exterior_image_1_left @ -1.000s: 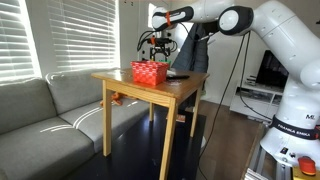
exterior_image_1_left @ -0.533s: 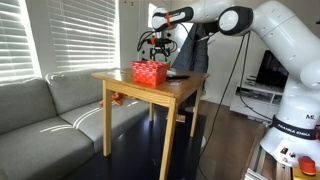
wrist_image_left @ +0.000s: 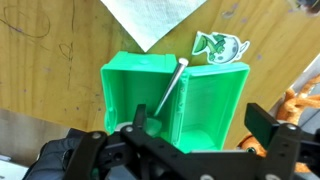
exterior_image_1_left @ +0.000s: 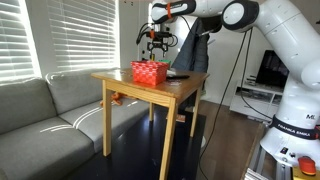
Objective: Move the green bowl to the right
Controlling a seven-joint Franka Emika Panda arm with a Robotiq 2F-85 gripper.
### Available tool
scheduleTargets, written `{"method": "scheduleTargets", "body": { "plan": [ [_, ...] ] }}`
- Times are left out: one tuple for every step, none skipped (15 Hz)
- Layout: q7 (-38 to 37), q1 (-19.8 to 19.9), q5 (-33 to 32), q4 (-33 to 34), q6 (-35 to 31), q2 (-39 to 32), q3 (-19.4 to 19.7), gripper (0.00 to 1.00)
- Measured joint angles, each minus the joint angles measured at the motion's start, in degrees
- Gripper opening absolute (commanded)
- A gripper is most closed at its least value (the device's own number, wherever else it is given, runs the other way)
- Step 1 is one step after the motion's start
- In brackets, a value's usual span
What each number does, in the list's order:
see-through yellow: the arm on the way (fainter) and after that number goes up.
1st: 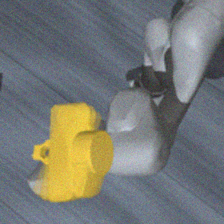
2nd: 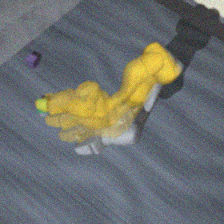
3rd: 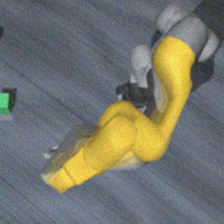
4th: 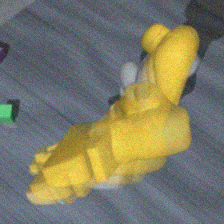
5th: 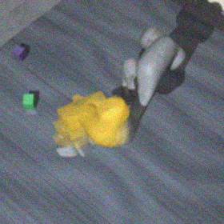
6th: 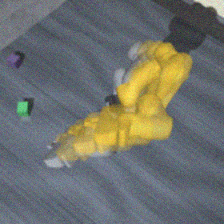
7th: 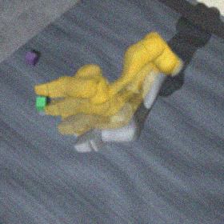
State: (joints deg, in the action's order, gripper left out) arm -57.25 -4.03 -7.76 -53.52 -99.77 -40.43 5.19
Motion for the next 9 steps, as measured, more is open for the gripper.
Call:
{"method": "scheduleTargets", "body": {
  "plan": [
    [0.1, -0.3, 0.0, -0.7, 0.4, 1.1, -0.2, 1.00],
    [0.3, -0.4, 0.0, -1.4, 0.5, 1.8, -0.3, 1.00],
    [0.4, -0.3, 0.0, -1.9, 0.5, 2.2, -0.3, 1.00],
    [0.4, -0.3, 0.0, -2.2, 0.5, 2.2, -0.3, 1.00],
    [0.5, -0.2, 0.0, -2.4, 0.5, 2.2, -0.3, 1.00],
    [0.5, -0.2, 0.0, -2.6, 0.5, 2.2, -0.3, 1.00],
    [0.6, -0.2, 0.0, -2.8, 0.5, 2.2, -0.3, 1.00],
    [0.6, -0.2, 0.0, -2.8, 0.5, 2.2, -0.3, 1.00],
    [0.6, -0.2, 0.0, -2.8, 0.5, 2.2, -0.3, 1.00]
  ]
}}
